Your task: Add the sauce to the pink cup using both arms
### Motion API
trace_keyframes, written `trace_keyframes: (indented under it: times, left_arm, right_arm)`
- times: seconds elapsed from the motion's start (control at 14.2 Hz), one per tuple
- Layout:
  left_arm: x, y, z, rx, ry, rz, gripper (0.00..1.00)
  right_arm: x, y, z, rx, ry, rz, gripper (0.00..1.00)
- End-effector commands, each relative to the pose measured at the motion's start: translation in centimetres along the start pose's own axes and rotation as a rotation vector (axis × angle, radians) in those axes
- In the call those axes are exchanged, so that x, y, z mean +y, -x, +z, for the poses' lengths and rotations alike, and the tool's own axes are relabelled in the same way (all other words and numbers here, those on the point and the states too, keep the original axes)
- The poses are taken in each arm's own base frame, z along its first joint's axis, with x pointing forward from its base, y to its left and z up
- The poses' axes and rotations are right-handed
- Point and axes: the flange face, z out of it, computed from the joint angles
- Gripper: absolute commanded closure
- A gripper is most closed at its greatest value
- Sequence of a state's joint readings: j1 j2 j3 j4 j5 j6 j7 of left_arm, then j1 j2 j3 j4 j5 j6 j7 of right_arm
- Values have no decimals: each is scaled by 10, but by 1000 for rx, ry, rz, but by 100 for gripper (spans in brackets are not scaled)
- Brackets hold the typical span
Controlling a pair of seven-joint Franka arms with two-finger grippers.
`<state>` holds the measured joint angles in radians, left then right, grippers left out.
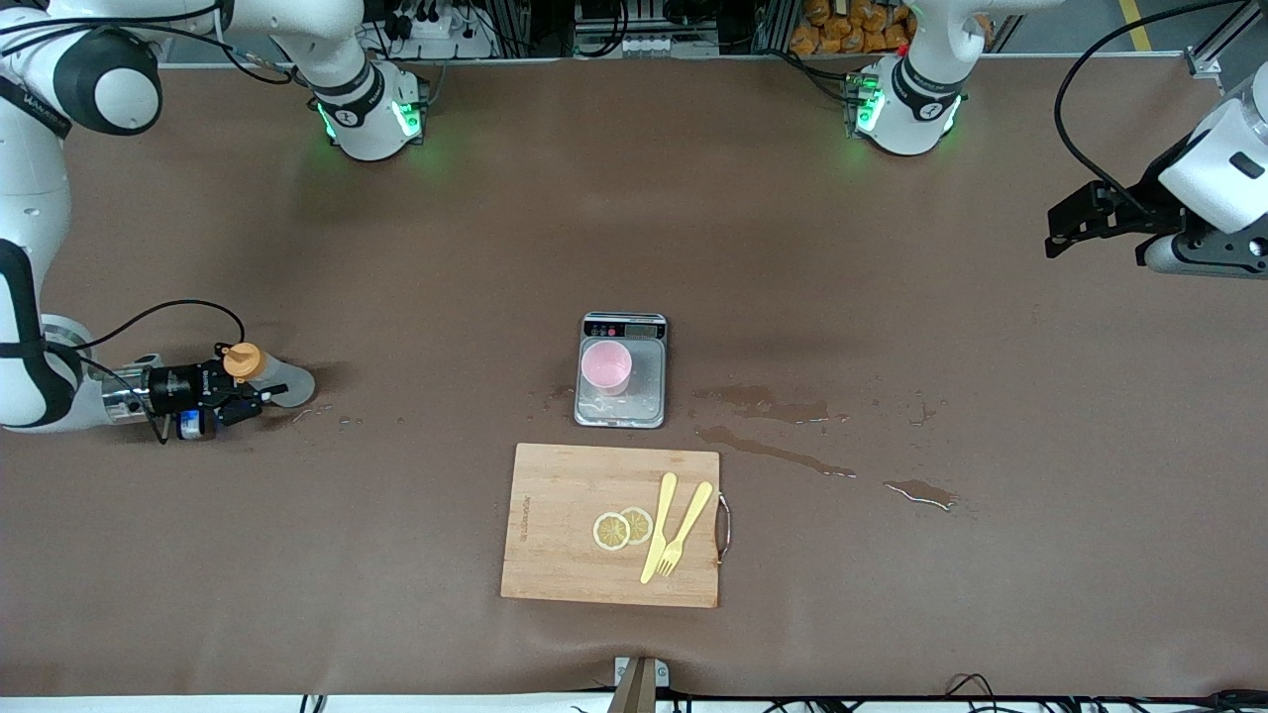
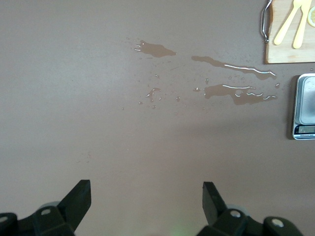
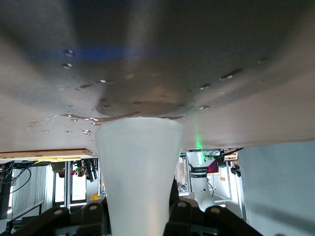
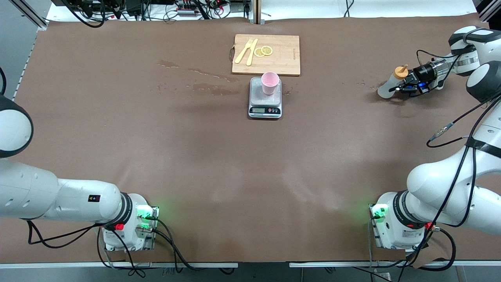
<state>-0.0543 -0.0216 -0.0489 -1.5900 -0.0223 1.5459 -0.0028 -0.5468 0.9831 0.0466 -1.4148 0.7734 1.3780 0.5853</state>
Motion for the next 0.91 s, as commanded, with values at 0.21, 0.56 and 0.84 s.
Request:
trace_keyframes:
  times: [0.21, 0.56, 0.84]
  left_arm:
    - [3, 0, -6, 1, -15, -18, 0]
    - [2, -1, -5, 6, -16, -19, 0]
    - [2, -2, -5, 10, -17, -19, 0]
  right_arm:
    - [-3, 4, -7, 11, 8, -23, 0]
    - [-16, 35, -51, 122, 22, -88, 0]
    - [-13, 67, -91, 176, 65, -128, 0]
